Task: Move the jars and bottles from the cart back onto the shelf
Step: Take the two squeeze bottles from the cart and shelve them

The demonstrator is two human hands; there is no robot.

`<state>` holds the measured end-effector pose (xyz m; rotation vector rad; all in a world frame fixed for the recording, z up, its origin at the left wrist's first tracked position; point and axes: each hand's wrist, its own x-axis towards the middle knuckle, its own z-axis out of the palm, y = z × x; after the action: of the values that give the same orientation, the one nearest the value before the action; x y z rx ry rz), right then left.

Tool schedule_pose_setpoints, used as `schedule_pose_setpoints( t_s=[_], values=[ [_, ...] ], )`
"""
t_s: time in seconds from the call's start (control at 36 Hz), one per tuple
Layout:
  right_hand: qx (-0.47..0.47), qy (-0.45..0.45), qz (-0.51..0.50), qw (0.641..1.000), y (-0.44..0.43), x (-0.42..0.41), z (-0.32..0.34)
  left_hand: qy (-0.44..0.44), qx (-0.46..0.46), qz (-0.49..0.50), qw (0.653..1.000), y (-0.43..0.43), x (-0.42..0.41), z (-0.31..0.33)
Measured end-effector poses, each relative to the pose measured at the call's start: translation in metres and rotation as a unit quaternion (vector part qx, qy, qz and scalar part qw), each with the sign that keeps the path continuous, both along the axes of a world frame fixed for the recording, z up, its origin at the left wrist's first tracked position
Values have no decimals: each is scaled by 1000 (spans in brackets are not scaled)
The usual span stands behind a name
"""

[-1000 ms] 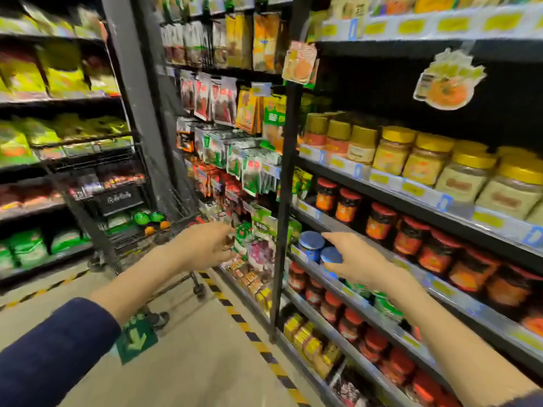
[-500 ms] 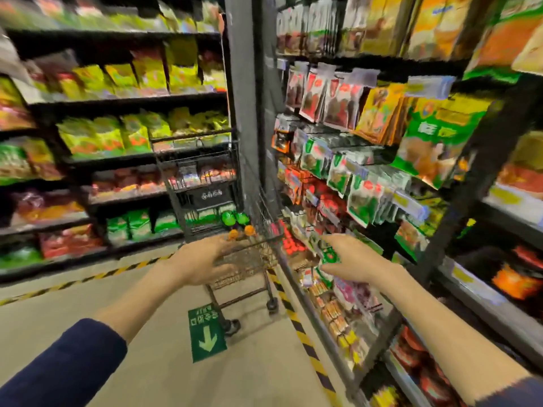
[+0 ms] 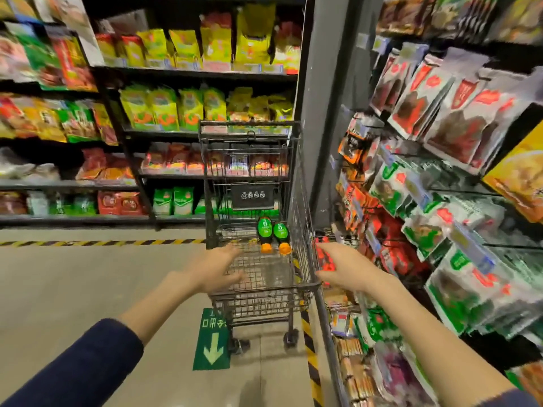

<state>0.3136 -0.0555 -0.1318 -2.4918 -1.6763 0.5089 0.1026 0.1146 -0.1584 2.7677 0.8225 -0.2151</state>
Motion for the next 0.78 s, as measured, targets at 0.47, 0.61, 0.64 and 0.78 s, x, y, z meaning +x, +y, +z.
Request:
schedule_pose_setpoints(
  t_s=[0.47, 0.61, 0.64, 0.78],
  values=[
    [-62, 71, 3, 996, 186, 97, -51, 74, -77, 8, 994, 179, 107, -73],
    [-63, 83, -23, 994, 229, 119, -62, 90, -99, -16, 991, 225, 142, -93],
    [-66, 89, -25, 994, 236, 123, -65, 92, -103, -19, 990, 232, 149, -97],
    [-96, 116, -45, 988, 272, 151, -84, 124, -125, -18, 984, 267, 186, -121]
  ],
)
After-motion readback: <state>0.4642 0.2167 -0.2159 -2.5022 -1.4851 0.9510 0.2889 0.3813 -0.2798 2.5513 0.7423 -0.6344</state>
